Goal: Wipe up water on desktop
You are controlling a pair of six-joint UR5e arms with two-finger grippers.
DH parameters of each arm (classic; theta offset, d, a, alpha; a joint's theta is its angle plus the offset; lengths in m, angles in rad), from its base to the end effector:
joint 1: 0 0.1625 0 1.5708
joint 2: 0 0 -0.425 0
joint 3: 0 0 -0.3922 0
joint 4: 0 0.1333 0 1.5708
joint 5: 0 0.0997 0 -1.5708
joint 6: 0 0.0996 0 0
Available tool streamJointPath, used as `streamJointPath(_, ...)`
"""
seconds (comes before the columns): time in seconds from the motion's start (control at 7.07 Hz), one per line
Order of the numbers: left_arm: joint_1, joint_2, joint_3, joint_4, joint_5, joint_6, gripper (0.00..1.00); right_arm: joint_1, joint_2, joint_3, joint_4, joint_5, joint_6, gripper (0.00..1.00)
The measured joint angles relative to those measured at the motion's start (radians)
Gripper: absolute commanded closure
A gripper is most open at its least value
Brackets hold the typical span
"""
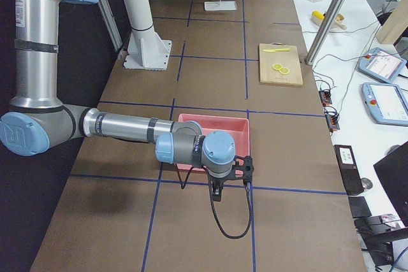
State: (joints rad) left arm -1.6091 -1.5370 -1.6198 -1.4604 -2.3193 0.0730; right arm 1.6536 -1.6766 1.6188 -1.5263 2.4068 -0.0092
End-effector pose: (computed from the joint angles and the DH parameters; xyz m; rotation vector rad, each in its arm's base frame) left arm -0.0835 -0.4673 0.6634 -0.0490 0.7518 -0.0026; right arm 0.0960 -0.4390 0.6759 0.0259 -0.8359 0.0748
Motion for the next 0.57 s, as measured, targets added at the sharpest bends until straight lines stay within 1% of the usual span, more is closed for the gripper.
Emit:
streamJointPath(0.28,0.0,0.0,0.0,-0.001,0.0,0.001,0.0,0.0,0.0,0.001,0.0,0.0,0.0,0.0)
streamJointPath(0.57,0.0,0.0,0.0,-0.001,-0.045,0.001,0.0,0.0,0.0,0.003,0.0,0.0,0.0,0.0)
